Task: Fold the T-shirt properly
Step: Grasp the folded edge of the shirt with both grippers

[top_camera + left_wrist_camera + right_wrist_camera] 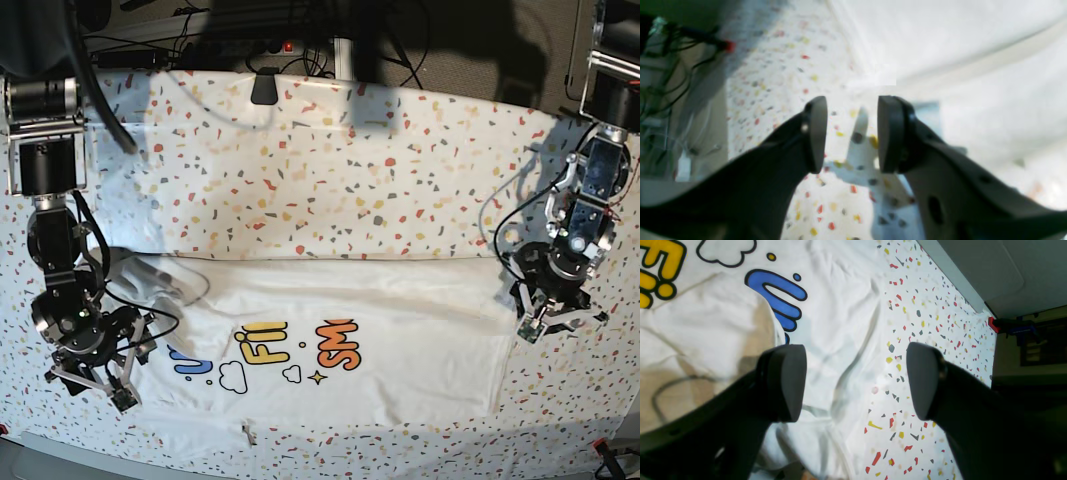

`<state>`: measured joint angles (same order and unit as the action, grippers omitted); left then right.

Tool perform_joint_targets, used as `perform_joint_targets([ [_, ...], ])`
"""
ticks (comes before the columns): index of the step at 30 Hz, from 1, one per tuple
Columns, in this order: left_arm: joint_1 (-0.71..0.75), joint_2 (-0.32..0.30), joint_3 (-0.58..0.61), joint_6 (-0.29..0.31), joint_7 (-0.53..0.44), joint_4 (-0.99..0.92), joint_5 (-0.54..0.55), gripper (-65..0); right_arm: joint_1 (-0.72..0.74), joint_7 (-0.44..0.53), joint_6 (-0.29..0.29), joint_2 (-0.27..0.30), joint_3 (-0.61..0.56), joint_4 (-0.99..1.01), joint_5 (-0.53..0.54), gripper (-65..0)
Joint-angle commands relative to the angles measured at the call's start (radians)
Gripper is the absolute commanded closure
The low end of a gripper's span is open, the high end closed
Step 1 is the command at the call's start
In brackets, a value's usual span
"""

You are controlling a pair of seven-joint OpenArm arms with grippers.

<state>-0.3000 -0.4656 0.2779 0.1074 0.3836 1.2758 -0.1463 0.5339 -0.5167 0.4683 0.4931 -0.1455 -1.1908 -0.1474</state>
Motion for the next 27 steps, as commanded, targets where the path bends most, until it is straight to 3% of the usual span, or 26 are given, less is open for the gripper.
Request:
perform_joint_targets([
  [1, -0.035, -0.014, -0.008, -0.024, -0.008, 0.012, -0.001, -24.3, 0.034, 0.019, -0.019, 0.014, 0.007, -0.015, -0.001, -46.0],
  [4, -0.042, -0.014, -0.008, -0.029, 0.014, 0.012, 0.031, -24.3, 0.034, 0.018, -0.019, 0.014, 0.007, -0.015, 0.022, -46.0],
  [8, -0.04, -0.014, -0.008, -0.029, 0.084, 0.013, 0.236, -24.3, 0.034, -0.029, -0.004, 0.014, 0.007, -0.015, 0.277, -46.0],
  [9, -0.04, -0.013, -0.008, -0.028, 0.093, 0.013, 0.286, -24.3, 0.034, -0.06, 0.034, 0.014, 0.007, -0.015, 0.347, -46.0],
  [12, -0.041, 0.002, -0.008, -0.02, 0.095, 0.015, 0.339, -24.3, 0.033, -0.172, 0.225, 0.013, 0.006, -0.015, 0.522, -46.0],
  [13, -0.04, 0.009, -0.008, -0.008, 0.095, 0.015, 0.34, -24.3, 0.031, -0.201, 0.23, 0.014, 0.006, -0.015, 0.56, -46.0],
  [16, -0.041, 0.034, -0.008, 0.013, 0.095, 0.015, 0.339, -24.3, 0.029, -0.208, 0.23, 0.014, 0.008, 0.018, 0.578, -46.0],
  [21, -0.04, 0.084, -0.008, 0.015, 0.095, 0.015, 0.338, -24.3, 0.032, -0.082, 0.204, 0.013, 0.008, 0.189, 0.577, -46.0],
  [27, -0.041, 0.098, -0.008, 0.02, 0.095, 0.015, 0.338, -24.3, 0.037, -0.011, 0.205, 0.014, 0.008, 0.362, 0.547, -46.0],
])
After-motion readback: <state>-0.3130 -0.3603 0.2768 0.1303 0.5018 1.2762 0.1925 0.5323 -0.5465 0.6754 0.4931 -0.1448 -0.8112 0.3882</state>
